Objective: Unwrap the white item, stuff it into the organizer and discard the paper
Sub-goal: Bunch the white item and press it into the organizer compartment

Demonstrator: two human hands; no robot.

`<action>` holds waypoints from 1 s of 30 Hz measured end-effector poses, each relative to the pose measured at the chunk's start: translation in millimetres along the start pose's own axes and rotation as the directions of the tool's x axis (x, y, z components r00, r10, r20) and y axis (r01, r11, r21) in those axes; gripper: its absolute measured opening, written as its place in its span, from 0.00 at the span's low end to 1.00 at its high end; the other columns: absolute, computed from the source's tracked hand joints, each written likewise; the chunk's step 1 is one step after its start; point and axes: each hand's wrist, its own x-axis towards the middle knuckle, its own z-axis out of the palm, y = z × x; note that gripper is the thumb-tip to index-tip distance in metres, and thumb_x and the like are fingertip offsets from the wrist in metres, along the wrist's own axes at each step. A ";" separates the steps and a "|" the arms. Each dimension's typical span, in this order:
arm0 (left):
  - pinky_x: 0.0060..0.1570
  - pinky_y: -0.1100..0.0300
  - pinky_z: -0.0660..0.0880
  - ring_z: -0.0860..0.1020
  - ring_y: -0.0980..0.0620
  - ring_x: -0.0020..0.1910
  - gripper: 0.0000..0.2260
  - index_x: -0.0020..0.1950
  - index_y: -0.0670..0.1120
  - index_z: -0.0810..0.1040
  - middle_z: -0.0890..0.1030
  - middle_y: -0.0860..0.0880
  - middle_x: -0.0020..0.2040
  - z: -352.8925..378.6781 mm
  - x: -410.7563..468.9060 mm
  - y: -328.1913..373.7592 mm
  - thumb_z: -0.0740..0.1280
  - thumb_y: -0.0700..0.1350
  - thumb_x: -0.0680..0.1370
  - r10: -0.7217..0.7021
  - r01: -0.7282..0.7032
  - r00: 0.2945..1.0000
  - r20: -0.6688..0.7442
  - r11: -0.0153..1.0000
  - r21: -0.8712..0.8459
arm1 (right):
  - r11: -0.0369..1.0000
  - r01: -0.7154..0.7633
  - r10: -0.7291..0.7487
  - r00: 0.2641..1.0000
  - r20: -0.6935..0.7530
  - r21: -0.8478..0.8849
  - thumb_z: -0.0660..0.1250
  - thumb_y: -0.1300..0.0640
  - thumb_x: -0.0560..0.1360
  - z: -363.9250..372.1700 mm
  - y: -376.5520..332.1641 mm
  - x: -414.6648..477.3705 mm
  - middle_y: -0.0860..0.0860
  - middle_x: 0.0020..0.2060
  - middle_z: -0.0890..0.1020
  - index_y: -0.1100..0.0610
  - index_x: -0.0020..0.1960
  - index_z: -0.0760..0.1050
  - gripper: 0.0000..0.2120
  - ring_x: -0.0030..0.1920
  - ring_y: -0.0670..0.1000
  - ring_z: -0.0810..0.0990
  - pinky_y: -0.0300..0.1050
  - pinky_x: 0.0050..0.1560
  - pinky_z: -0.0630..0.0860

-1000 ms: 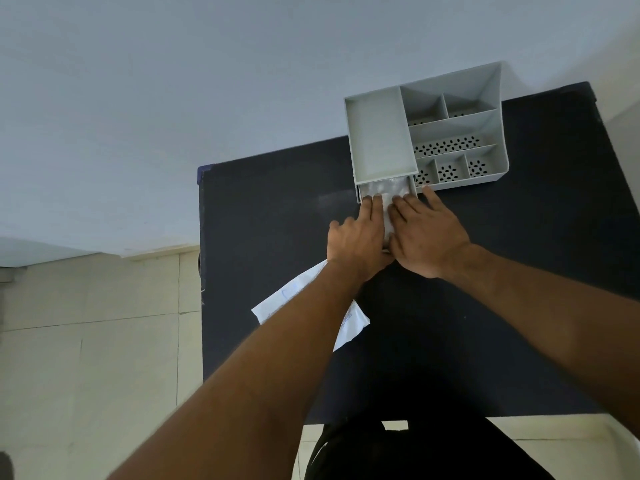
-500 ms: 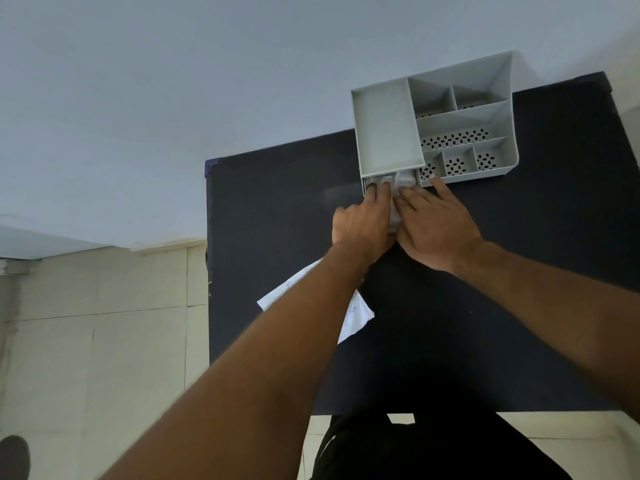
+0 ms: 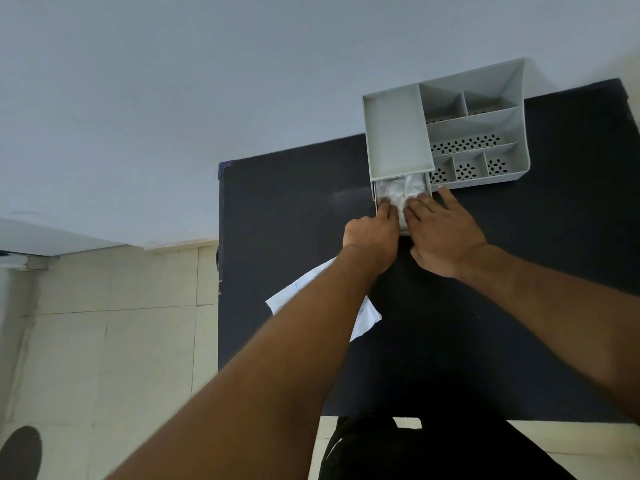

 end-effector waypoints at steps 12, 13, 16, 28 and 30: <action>0.58 0.41 0.70 0.72 0.42 0.64 0.24 0.72 0.45 0.69 0.69 0.44 0.73 5.2 -12.0 12.4 0.66 0.50 0.78 -0.052 0.079 0.974 -0.221 0.990 0.113 | 0.999 -0.035 0.033 0.998 -0.052 -0.022 0.55 0.48 0.82 4.8 -2.3 -16.2 0.58 0.79 0.60 0.60 0.79 0.58 0.29 0.80 0.56 0.54 0.62 0.78 0.41; 0.60 0.40 0.69 0.70 0.41 0.67 0.25 0.73 0.45 0.68 0.68 0.44 0.74 7.0 -12.4 13.0 0.66 0.51 0.78 -0.044 0.071 0.974 -0.222 0.991 0.117 | 0.999 -0.032 0.030 0.999 -0.043 -0.041 0.53 0.48 0.82 4.5 -2.0 -15.4 0.58 0.80 0.59 0.60 0.80 0.56 0.29 0.81 0.56 0.53 0.62 0.78 0.40; 0.64 0.38 0.67 0.62 0.39 0.75 0.28 0.79 0.46 0.60 0.59 0.46 0.80 11.5 -12.4 12.6 0.63 0.50 0.81 -0.035 0.046 0.991 -0.130 0.995 0.089 | 0.996 -0.014 0.013 1.000 -0.019 -0.091 0.51 0.49 0.83 2.4 -1.2 -13.3 0.57 0.79 0.60 0.60 0.80 0.55 0.28 0.80 0.56 0.54 0.62 0.77 0.39; 0.70 0.32 0.57 0.46 0.33 0.80 0.32 0.83 0.48 0.43 0.44 0.48 0.83 0.1 -2.2 2.5 0.57 0.48 0.84 -0.044 0.032 0.990 0.133 0.995 0.091 | 0.981 0.089 -0.073 0.993 0.097 -0.171 0.54 0.49 0.83 -13.3 8.2 -4.0 0.58 0.79 0.61 0.59 0.80 0.54 0.29 0.80 0.56 0.56 0.63 0.78 0.43; 0.70 0.32 0.58 0.47 0.33 0.80 0.31 0.83 0.47 0.45 0.46 0.48 0.83 -3.1 -3.2 5.7 0.57 0.48 0.84 -0.051 0.041 0.994 0.099 0.995 0.094 | 0.983 0.072 -0.057 0.994 0.090 -0.171 0.54 0.50 0.83 -15.9 14.4 -2.5 0.57 0.80 0.58 0.59 0.81 0.52 0.29 0.80 0.55 0.54 0.63 0.78 0.42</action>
